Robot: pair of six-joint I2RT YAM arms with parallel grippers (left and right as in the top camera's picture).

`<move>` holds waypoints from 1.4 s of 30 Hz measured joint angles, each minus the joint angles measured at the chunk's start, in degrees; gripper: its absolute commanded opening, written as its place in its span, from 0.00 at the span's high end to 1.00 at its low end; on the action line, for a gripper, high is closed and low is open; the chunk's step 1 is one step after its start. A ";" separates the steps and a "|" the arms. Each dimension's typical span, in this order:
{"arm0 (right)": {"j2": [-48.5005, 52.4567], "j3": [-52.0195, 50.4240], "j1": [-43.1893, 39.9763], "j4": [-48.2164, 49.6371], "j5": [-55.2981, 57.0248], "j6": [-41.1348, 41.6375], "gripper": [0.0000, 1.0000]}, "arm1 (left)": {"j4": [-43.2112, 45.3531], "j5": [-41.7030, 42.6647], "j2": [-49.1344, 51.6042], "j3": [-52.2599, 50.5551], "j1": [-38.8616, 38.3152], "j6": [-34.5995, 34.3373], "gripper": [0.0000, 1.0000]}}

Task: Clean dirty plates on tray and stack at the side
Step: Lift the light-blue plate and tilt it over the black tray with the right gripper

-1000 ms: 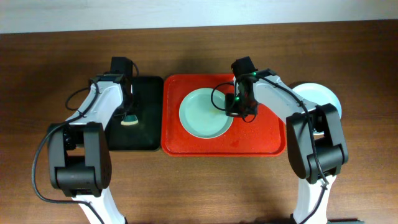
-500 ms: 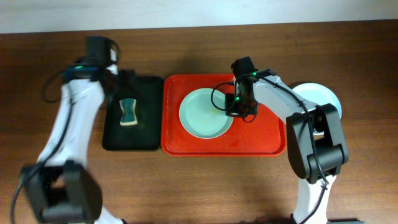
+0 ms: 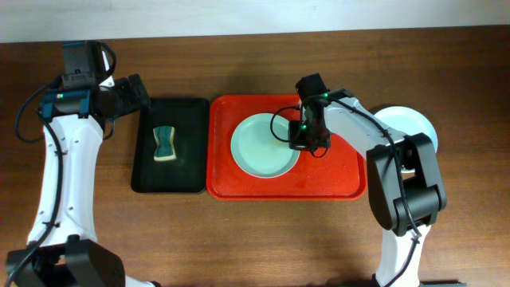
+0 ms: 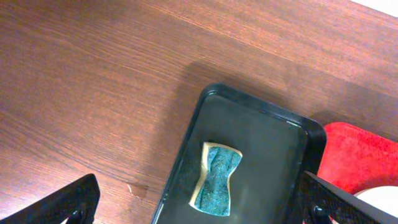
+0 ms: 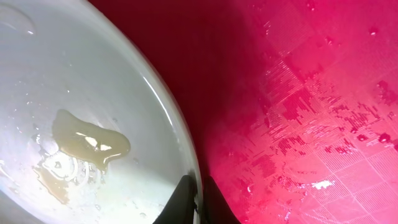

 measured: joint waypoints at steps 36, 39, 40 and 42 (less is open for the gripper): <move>-2.93 12.41 19.65 9.81 8.74 11.13 0.96 | 0.00 0.00 0.00 0.00 0.00 0.00 0.01; -2.93 12.41 22.77 12.13 14.99 11.30 0.96 | -0.02 0.00 0.00 0.00 0.00 0.00 0.01; -2.89 12.41 23.91 12.90 17.90 11.34 0.96 | -0.02 0.02 0.00 -0.02 0.00 0.00 0.01; -2.58 12.41 25.66 14.05 23.06 11.28 0.96 | 0.00 0.00 0.00 0.00 0.00 0.00 0.01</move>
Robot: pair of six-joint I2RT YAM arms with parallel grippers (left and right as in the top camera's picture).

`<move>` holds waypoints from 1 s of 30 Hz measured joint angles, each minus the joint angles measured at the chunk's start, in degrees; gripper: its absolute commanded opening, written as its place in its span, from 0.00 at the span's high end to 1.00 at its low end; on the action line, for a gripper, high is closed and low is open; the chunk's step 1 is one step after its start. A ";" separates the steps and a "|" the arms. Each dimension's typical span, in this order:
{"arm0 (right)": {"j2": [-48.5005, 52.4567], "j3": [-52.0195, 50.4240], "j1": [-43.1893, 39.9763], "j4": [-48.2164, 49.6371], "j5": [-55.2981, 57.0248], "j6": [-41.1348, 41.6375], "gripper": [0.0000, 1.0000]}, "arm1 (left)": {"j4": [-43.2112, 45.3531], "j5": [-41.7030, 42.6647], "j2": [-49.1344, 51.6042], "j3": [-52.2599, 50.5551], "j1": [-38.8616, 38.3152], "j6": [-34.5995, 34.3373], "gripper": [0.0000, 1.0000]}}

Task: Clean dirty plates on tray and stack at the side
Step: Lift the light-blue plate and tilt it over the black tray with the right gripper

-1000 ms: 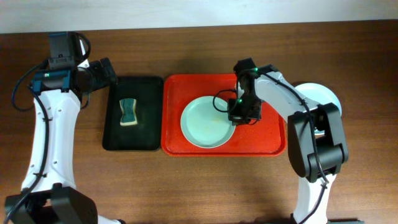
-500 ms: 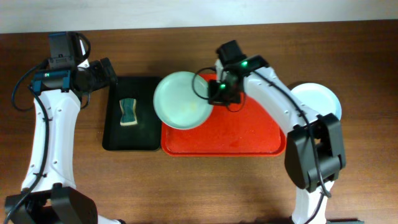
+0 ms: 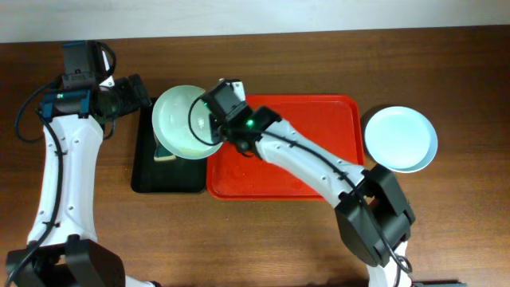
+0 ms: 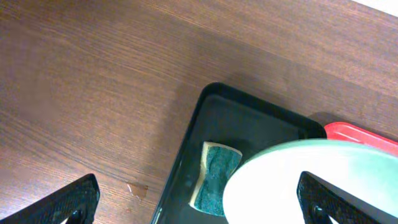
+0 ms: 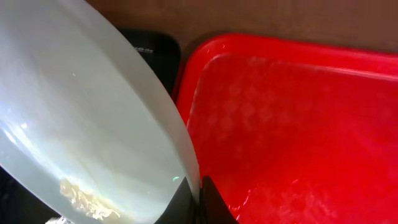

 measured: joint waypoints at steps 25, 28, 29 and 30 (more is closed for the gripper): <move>1.42 12.04 5.97 14.60 26.51 -26.36 0.96 | -0.02 0.00 0.00 -0.02 0.00 0.00 0.01; 1.42 12.22 5.97 14.99 26.56 -27.76 0.96 | 0.00 0.00 0.00 -0.02 0.00 0.00 0.01; 1.42 12.22 5.97 14.99 26.56 -28.52 0.96 | 0.00 0.00 0.00 -0.02 0.00 0.00 0.01; 1.42 12.22 5.97 15.04 26.58 -29.03 0.96 | -0.02 0.00 0.00 -0.02 0.00 0.00 0.01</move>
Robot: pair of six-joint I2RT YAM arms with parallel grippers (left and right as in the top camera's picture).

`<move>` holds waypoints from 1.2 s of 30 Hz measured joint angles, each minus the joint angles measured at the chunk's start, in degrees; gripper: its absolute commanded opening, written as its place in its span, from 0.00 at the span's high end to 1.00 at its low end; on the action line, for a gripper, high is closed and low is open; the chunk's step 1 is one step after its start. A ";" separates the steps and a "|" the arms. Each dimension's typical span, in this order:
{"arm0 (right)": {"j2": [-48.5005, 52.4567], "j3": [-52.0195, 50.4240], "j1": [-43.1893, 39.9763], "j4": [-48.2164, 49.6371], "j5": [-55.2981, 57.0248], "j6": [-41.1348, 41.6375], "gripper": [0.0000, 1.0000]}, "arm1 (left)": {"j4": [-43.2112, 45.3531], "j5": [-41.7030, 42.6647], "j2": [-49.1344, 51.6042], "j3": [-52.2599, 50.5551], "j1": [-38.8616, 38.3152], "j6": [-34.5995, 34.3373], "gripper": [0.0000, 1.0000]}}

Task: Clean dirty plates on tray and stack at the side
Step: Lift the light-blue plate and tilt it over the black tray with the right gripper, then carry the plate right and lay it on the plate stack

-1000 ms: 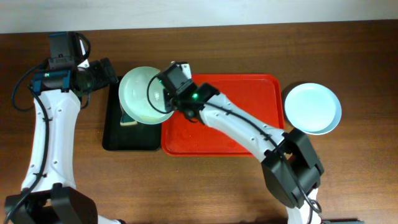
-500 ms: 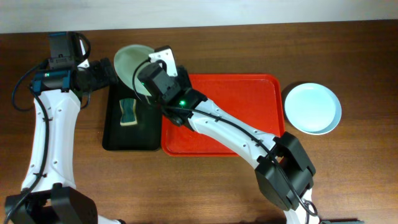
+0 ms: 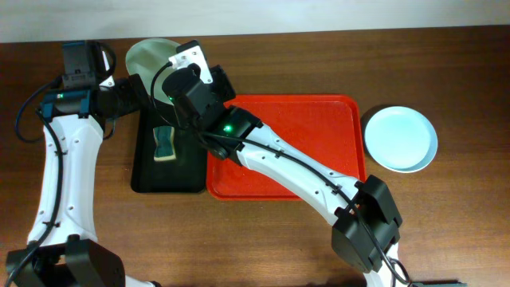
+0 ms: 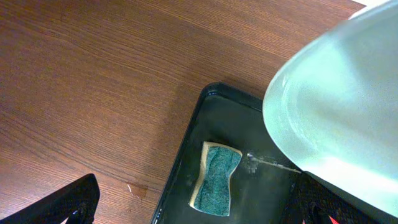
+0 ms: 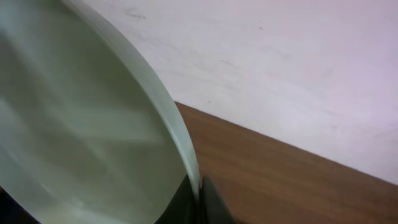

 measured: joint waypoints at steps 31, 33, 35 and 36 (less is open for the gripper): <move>0.00 0.00 0.00 -2.58 0.15 -2.95 0.96 | 0.00 0.00 0.00 0.02 0.00 0.00 0.01; 0.00 0.00 -0.17 -3.26 0.13 -2.43 0.96 | 0.00 0.02 0.00 0.00 0.00 0.00 0.00; 0.00 0.00 -0.52 -4.68 0.09 0.22 0.96 | 0.00 0.00 0.00 0.02 0.00 0.00 0.01; 0.00 0.00 -0.94 -5.92 0.02 2.10 0.96 | 0.02 0.00 0.00 0.02 0.00 0.00 0.01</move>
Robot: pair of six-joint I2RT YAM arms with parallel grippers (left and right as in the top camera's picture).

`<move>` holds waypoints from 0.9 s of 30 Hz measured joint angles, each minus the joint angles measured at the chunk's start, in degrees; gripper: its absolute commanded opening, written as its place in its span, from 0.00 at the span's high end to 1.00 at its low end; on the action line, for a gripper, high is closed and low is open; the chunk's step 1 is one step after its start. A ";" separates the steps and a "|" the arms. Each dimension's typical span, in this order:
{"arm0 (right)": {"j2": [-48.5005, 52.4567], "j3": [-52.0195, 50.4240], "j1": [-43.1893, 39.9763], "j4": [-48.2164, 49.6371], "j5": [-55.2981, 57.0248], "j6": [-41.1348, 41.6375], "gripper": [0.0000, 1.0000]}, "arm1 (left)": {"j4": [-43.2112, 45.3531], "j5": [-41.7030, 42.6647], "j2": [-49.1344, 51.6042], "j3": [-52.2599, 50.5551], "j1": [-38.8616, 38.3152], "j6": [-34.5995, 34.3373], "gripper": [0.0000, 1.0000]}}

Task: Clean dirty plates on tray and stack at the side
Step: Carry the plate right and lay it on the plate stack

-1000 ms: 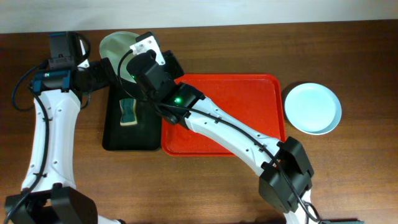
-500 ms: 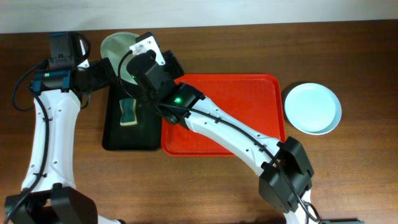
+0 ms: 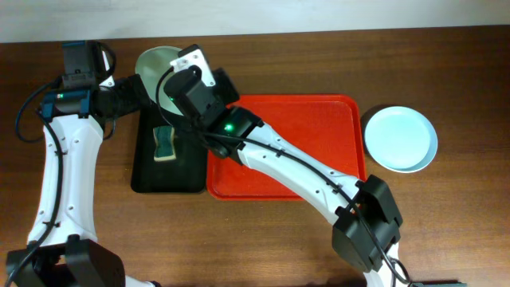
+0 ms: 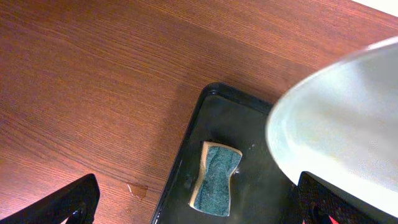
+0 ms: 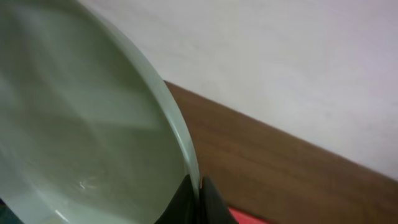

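My right gripper (image 5: 199, 194) is shut on the rim of a pale green plate (image 3: 153, 66), held tilted steeply above the back of the black tray (image 3: 188, 179). The same plate (image 4: 336, 130) fills the right of the left wrist view. A teal sponge (image 3: 164, 143) lies in the black tray, seen too as the sponge (image 4: 216, 179) below my left gripper (image 4: 199, 208), which hangs open over the tray's left side. The red tray (image 3: 319, 159) holds no plate. A clean light blue plate (image 3: 400, 138) sits on the table at the right.
The wooden table (image 3: 263, 239) surrounds both trays. A small wet spot (image 4: 138, 189) marks the wood left of the black tray. A white wall (image 5: 298, 56) runs behind the table.
The tilted plate in my right gripper has shifted slightly to the right and nearer the black tray. My left gripper has stayed open in the same place.
My right gripper was shut on the rim of the dirty plate lying on the red tray. Then it held the plate over the black tray. Then the plate was tipped steeply at the tray's back with liquid running off, and it remains tilted there now.
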 measured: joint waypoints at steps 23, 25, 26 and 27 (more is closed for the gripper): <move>0.07 0.37 -41.83 -38.62 -52.83 20.09 0.96 | 0.00 0.02 0.00 -0.02 0.00 0.00 0.01; 0.07 0.37 -46.23 -41.27 -52.96 18.58 0.96 | 0.00 0.00 0.00 -0.02 0.00 0.00 0.01; 0.07 0.37 -48.57 -43.06 -52.98 17.53 0.96 | 0.00 0.00 0.00 -0.02 0.00 0.00 0.01; 0.07 0.37 -51.12 -44.63 -52.98 16.22 0.96 | 0.00 0.00 0.00 -0.02 0.00 0.00 0.01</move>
